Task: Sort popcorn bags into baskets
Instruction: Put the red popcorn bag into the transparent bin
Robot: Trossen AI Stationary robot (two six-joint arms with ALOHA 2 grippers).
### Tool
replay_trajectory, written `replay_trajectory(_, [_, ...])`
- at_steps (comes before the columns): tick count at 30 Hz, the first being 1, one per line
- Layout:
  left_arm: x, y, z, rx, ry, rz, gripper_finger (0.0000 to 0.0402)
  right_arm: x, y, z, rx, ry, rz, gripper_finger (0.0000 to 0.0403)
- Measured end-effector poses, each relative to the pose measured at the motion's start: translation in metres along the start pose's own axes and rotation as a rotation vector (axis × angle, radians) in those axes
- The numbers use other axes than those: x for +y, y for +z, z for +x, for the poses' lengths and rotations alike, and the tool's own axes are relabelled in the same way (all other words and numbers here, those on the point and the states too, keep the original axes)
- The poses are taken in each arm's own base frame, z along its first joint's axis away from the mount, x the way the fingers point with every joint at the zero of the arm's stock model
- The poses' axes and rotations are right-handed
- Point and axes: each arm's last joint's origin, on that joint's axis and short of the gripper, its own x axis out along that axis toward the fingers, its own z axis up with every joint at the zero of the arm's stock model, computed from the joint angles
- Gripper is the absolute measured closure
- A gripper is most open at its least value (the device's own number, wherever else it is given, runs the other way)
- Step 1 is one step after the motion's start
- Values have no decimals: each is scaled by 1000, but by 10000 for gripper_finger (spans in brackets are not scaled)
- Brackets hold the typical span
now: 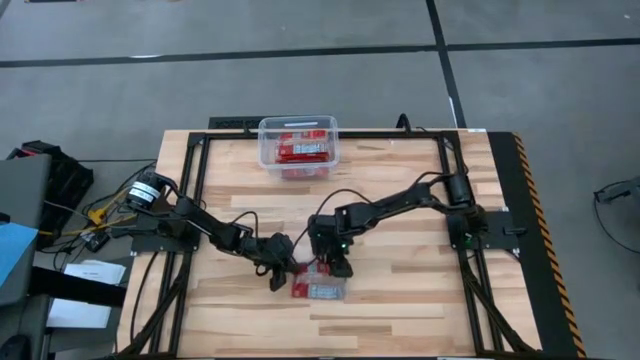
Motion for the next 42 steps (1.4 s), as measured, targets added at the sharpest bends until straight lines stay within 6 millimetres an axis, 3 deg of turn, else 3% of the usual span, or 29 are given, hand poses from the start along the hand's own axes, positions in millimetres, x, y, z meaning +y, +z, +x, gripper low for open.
replay_trajectory(5, [0, 1, 0, -15, 8, -10, 402, 8, -2, 6, 23, -16, -13, 200])
replay_trajectory(13, [1, 2, 1, -52, 41, -48, 401, 19, -5, 13, 45, -72, 13, 376])
replay_trajectory(19, [-5, 11, -6, -53, -28, -86, 401, 20, -3, 0, 19, -91, 61, 397])
replay_trajectory(25, [-14, 36, -33, -67, -130, -170, 401, 21, 5, -45, -68, -172, 87, 399])
replay_trajectory(33, [-14, 66, -96, -159, -192, -237, 401, 21, 9, -118, -216, -275, 75, 400])
replay_trajectory(42, [-10, 67, -154, -302, -95, -270, 401, -3, 9, -212, -409, -461, 41, 400])
